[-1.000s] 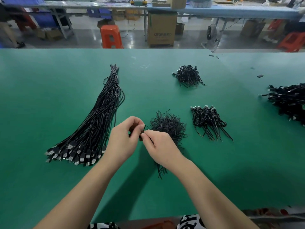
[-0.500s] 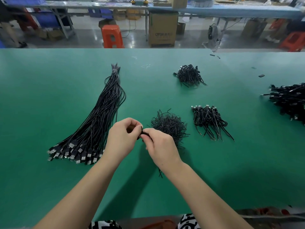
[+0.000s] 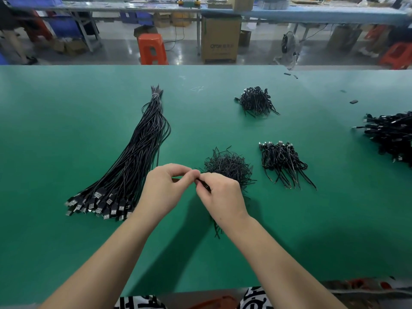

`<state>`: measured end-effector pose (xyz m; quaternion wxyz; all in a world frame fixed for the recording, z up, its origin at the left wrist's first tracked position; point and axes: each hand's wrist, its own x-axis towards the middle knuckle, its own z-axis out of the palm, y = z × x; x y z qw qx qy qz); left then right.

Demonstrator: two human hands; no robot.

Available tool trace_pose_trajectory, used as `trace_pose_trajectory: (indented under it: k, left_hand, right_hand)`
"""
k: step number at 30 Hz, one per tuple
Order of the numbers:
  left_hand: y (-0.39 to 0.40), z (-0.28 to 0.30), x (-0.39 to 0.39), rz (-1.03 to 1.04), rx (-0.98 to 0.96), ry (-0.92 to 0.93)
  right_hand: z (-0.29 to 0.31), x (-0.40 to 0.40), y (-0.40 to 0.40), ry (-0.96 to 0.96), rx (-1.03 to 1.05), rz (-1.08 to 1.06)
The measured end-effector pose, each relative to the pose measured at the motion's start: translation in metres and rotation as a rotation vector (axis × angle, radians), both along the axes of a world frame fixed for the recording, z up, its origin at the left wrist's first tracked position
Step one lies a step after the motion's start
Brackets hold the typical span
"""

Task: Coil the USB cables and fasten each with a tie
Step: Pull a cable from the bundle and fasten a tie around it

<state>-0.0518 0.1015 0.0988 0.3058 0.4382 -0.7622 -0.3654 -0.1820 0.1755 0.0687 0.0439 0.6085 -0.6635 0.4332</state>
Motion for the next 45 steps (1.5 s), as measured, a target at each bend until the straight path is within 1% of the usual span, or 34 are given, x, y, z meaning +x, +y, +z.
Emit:
trace_pose_trajectory:
  k: [4, 9, 12, 14, 16, 18, 19, 20, 23, 24, 25, 26, 31, 33, 37, 41, 45]
  left_hand:
    - [0.001, 0.002, 0.000, -0.021, -0.159, -0.144]
    - [0.006, 0.003, -0.006, -0.032, -0.340, -0.298]
    - [0.010, 0.001, -0.008, -0.049, -0.453, -0.344]
    - [0.010, 0.002, -0.009, -0.059, -0.462, -0.347]
    - [0.008, 0.003, -0.009, -0.074, -0.471, -0.362]
    - [0.006, 0.004, -0.008, -0.083, -0.505, -0.390]
    - [0.004, 0.004, -0.006, -0.082, -0.523, -0.397]
    - [0.003, 0.004, -0.004, -0.081, -0.539, -0.392]
    - [0.000, 0.004, 0.001, -0.082, -0.597, -0.346]
    - [0.000, 0.003, 0.002, -0.091, -0.628, -0.325]
    - [0.000, 0.003, 0.002, -0.110, -0.654, -0.303]
    - [0.002, 0.002, 0.003, -0.129, -0.671, -0.280]
    - [0.005, -0.002, 0.004, -0.163, -0.657, -0.221]
    - [0.005, -0.002, 0.006, -0.164, -0.633, -0.232]
    - [0.005, -0.001, 0.008, -0.208, -0.636, -0.240]
    - [0.005, 0.003, 0.009, -0.257, -0.610, -0.231]
    - [0.005, 0.007, 0.012, -0.289, -0.603, -0.218]
  right_hand:
    - [-0.003, 0.000, 0.001, 0.034, -0.056, 0.003]
    - [-0.010, 0.001, 0.001, 0.014, -0.107, -0.035]
    - [-0.012, 0.000, 0.000, 0.031, -0.129, -0.049]
    - [-0.014, 0.000, 0.001, 0.000, -0.119, -0.048]
    - [-0.013, 0.000, 0.000, -0.094, -0.065, -0.033]
    - [-0.011, -0.002, 0.000, -0.300, 0.062, 0.009]
    - [-0.009, -0.003, -0.002, -0.463, 0.147, 0.051]
    - [-0.006, -0.004, -0.003, -0.660, 0.217, 0.103]
    - [0.003, -0.011, -0.006, -1.336, 0.339, 0.247]
    - [0.005, -0.013, -0.007, -1.497, 0.390, 0.299]
    - [0.008, -0.015, -0.008, -1.600, 0.448, 0.342]
    - [0.009, -0.017, -0.008, -1.654, 0.501, 0.377]
    - [0.012, -0.021, -0.008, -1.731, 0.605, 0.461]
    - [0.013, -0.022, -0.007, -1.696, 0.609, 0.485]
    - [0.010, -0.021, -0.006, -1.710, 0.581, 0.505]
    - [0.009, -0.022, -0.006, -1.704, 0.611, 0.463]
    - [0.010, -0.025, -0.006, -1.641, 0.631, 0.435]
